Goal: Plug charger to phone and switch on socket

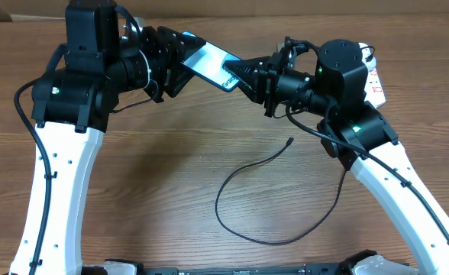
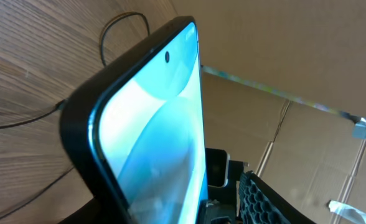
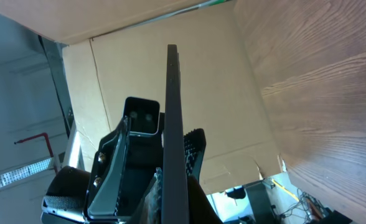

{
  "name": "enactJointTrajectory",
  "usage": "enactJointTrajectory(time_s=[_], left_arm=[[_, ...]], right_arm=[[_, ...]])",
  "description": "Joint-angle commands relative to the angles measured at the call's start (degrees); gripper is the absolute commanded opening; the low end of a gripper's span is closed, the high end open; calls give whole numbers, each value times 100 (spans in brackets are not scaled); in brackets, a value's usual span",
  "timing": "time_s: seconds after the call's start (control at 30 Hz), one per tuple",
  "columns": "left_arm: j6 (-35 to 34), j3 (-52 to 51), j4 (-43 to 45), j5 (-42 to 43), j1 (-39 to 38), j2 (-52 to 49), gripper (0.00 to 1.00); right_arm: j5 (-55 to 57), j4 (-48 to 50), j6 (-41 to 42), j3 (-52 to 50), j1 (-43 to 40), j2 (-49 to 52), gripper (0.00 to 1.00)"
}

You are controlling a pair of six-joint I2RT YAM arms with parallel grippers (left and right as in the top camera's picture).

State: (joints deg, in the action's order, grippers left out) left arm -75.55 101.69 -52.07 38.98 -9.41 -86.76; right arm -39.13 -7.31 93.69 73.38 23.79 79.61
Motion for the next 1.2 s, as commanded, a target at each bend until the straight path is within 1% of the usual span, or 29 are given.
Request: enactJointTrajectory(time_s=[0.0, 0.23, 0.57, 0.63, 0.7, 1.03, 1.1, 1.17], left_arm=[[-168, 48, 28, 116, -37, -13, 47], [-232, 48, 28, 111, -37, -13, 34], [-291, 48, 52, 68, -37, -13, 34], [-291, 48, 50, 61, -37, -13, 32], [-291, 48, 52, 61, -37, -13, 31], [-291, 48, 48, -63, -37, -13, 17], [-291, 48, 50, -66, -37, -13, 10], [-293, 48, 50, -74, -37, -13, 7]], right_arm=[[46, 127, 107, 221, 26, -181, 4], [-33, 127, 197, 221, 26, -181, 4], [-122, 173, 326, 221, 175, -181, 4], [-96, 173, 343, 221, 227, -181, 4], [-98, 173, 343, 221, 225, -181, 4], [-107, 173, 343, 221, 323, -181, 3], [-107, 170, 343, 221, 350, -181, 4], [-107, 170, 343, 221, 378, -181, 4]])
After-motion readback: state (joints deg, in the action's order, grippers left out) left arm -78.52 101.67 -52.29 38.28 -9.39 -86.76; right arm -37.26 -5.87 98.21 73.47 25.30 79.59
